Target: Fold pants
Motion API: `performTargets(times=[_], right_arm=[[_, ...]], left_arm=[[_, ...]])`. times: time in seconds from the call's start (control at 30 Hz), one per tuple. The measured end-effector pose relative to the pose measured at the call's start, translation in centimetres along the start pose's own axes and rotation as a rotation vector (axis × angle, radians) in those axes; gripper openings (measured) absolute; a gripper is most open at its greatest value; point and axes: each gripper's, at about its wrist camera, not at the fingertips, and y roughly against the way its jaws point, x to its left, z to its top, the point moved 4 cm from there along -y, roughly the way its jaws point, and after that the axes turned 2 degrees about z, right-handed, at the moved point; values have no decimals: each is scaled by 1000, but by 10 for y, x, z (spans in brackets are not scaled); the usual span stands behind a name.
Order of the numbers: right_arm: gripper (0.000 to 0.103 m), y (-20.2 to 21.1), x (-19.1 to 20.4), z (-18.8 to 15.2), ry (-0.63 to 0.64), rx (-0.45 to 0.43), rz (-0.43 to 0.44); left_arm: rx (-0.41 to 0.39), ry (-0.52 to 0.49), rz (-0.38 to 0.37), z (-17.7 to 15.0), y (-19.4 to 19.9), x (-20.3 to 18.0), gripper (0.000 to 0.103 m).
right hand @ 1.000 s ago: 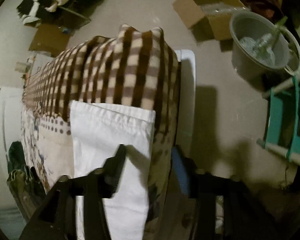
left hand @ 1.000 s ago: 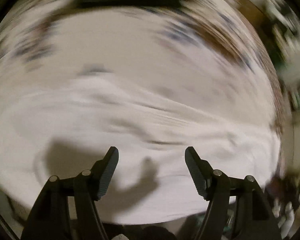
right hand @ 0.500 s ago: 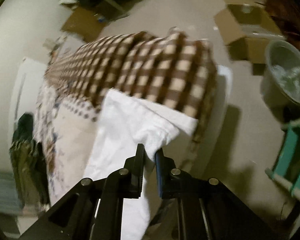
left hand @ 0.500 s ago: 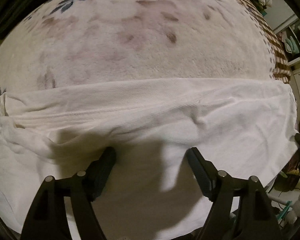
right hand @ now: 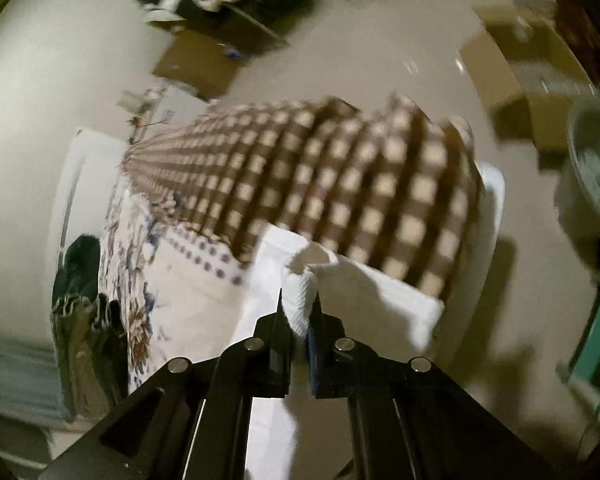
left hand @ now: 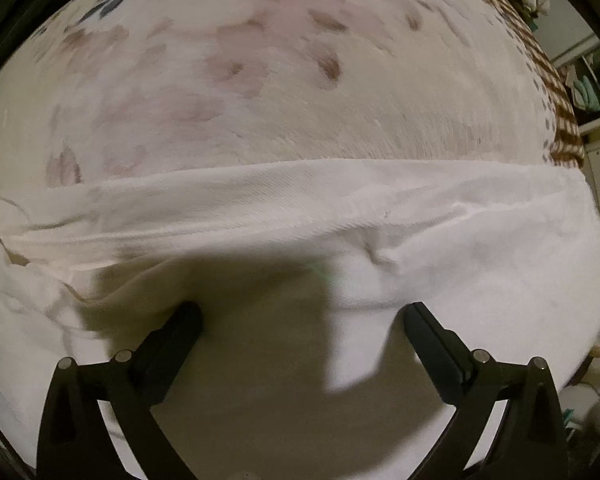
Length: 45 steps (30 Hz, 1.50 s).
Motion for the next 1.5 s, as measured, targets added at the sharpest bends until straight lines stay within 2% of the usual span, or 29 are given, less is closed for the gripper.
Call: performTargets(times=[0.07,0.17,0.2,0.27,0.3,0.37,0.43,0.5,0.53,0.57,0.6,0.63,0.73,0.83,0.87,0.9,0.97,1.0,1.03,1.13,1.17,1.2,1.23,1.33,1.5], right_arm=[[6,-9,-11,2,11,14,-33],[10,-29,-44,0,-20,114,-109],[19,-28,-53,-2,-34,136,-116],[33,-14,-65,-2,-69,108,-106],[44,-7,-70,-2,-84,96,-109],[46,-3,-85,-6,-137,103,-87],[53,-13,-95,-15,-199,162,-11],[53,-25,-102,-20,-233,211,44],[52,-28,-101,-21,-230,206,61],[46,-27,-97,-20,-216,186,65],[29,-21,-90,-19,-186,137,60],[23,-19,-85,-17,-165,117,63],[23,-15,-77,-15,-151,106,99],[29,-32,-81,-14,-152,136,65],[32,-35,-81,-13,-150,138,82],[39,-35,-78,-11,-143,139,96],[41,-35,-64,-10,-136,153,170],[41,-37,-58,-8,-111,154,179],[45,-43,-53,-7,-75,164,160],[45,-59,-49,-8,-71,179,154],[44,-62,-45,-6,-68,184,147],[25,-63,-41,-4,-56,182,130],[18,-62,-34,-3,-35,180,121],[16,-51,-4,-5,31,133,72],[15,-19,70,-32,150,108,97]], left_arm=[[4,11,-5,3,1,6,103],[11,14,-6,6,1,12,103],[11,13,-4,6,1,12,103],[10,7,12,9,0,13,103],[8,3,26,12,-3,11,103],[0,-1,59,13,-4,5,103],[-8,10,70,14,-4,2,103],[-7,17,69,14,-4,1,103],[-4,17,68,14,-4,1,103],[-3,16,67,14,-4,1,103],[-2,17,66,12,-1,2,103],[-3,17,67,13,-2,2,103],[-15,29,73,15,-1,3,103],[-27,51,82,15,-4,5,103],[-28,57,83,14,-2,2,103],[-29,65,82,15,-3,3,103],[-45,87,83,16,-3,4,103],[-56,98,85,17,-3,6,103],[-72,112,90,17,-3,6,103],[-73,105,97,14,2,9,103],[-67,107,84,14,4,9,103],[-65,114,65,16,7,11,103],[-68,128,43,16,13,14,103],[-94,209,4,10,38,39,103],[-156,343,-31,-19,91,104,103]])
